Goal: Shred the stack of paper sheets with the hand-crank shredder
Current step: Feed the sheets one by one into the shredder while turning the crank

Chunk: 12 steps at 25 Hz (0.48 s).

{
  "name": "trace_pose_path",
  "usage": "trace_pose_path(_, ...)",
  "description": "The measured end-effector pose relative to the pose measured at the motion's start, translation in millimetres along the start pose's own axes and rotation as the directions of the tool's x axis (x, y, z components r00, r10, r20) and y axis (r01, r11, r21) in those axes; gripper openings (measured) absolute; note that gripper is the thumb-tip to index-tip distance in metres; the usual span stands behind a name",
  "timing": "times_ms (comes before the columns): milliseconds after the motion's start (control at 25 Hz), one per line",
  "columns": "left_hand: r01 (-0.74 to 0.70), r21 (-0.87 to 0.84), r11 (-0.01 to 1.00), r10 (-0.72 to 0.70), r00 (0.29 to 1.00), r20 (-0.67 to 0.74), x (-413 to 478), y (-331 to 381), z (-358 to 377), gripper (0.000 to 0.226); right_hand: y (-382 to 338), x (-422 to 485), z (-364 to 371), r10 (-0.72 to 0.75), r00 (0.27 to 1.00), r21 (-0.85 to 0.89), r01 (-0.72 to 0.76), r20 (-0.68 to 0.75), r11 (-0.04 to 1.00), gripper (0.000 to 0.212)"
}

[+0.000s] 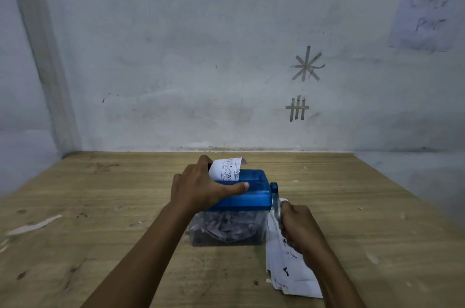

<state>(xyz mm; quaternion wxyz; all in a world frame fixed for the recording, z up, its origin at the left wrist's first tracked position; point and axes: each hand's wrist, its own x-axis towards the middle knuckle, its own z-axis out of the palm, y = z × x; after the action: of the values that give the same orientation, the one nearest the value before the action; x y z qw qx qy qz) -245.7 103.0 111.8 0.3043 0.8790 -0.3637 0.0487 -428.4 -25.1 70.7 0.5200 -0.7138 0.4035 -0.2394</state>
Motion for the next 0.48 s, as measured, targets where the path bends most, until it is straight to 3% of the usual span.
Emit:
trace_pose_path(160,-0.045,0.058,0.997,0.044,0.999,0.006,-2,-2,-1,0.087,-23,-12,-9,-0.339,0.910,-0.329,0.253,-0.238,0.910,0.047)
trace_pose_path(320,-0.095,0.051,0.994,0.095,0.995,0.007,0,-3,1,0.090,-30,-7,-2,-0.482,0.800,-0.359,0.359,-0.358,0.862,0.023)
trace_pose_path(480,-0.139,0.004,0.990,0.139,0.990,-0.001,1,-5,-1,0.087,-34,-1,9,-0.630,0.607,-0.396,0.490,-0.485,0.777,0.042)
